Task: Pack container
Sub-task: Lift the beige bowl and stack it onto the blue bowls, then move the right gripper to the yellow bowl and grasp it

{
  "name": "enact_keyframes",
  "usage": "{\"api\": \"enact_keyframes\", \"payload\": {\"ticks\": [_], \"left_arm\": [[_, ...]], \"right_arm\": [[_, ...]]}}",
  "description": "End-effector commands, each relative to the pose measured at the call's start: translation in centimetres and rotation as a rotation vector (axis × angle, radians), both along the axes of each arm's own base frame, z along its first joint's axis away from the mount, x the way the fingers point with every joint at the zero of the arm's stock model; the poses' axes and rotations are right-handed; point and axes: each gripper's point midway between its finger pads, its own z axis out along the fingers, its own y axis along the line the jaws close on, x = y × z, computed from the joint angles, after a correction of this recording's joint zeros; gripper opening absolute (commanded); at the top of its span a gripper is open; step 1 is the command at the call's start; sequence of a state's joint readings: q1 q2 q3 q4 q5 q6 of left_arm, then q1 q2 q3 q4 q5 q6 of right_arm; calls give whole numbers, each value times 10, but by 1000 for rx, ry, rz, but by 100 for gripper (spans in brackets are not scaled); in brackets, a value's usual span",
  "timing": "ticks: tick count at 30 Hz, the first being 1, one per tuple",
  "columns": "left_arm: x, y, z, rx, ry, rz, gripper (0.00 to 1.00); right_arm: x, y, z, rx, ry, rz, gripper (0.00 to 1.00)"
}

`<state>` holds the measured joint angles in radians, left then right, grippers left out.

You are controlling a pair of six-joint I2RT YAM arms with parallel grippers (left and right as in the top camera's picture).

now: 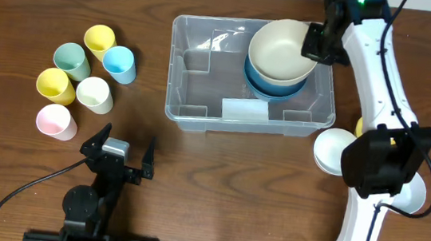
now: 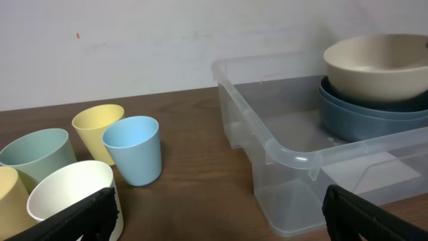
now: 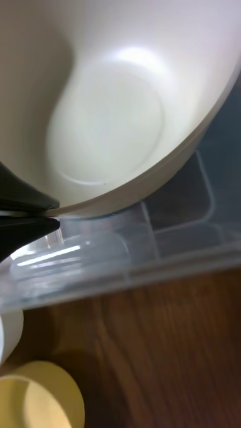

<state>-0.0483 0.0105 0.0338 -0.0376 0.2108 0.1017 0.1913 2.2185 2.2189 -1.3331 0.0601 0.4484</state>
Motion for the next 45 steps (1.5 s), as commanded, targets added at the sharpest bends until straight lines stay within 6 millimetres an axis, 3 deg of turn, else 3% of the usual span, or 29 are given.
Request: {"api": "enact_keyframes", "payload": {"ticks": [1,4,6,8,12,15,20,24,27,30,37,45], "left_arm": [[0,-1,-16,-5,38,-9,98],[0,-1,-16,-5,38,-9,98],[0,-1,-16,-5,38,-9,98],[0,-1,-16,-5,38,-9,98],[0,-1,-16,-5,38,-9,98],[0,-1,-16,-5,38,-9,98],[0,-1,-16,-5,38,-9,98],[0,-1,-16,-5,38,-9,98],[0,-1,-16,-5,38,-9,98],[0,-1,-16,-5,38,-9,98],[0,-1,-16,-5,38,-9,98],[0,-1,-16,-5,38,-9,98]], "right_arm": [[-6,9,-15,1,28,8,1],[-8,15,-26,17,44,43,6],[-9,15,-29,17,50,50,17],[-8,16,-28,15,47,74,29],[-4,16,-19,11,24,110,39],[-1,15,-1,10,-7,132,43],[-5,8,46,1,-72,149,54],[-20,-15,77,-21,-88,99,55],[-38,-48,86,-36,-50,-5,56],[-48,-73,83,-37,-1,-75,55],[-67,-128,54,-28,115,-271,54],[-82,-155,-15,-13,232,-391,53]]}}
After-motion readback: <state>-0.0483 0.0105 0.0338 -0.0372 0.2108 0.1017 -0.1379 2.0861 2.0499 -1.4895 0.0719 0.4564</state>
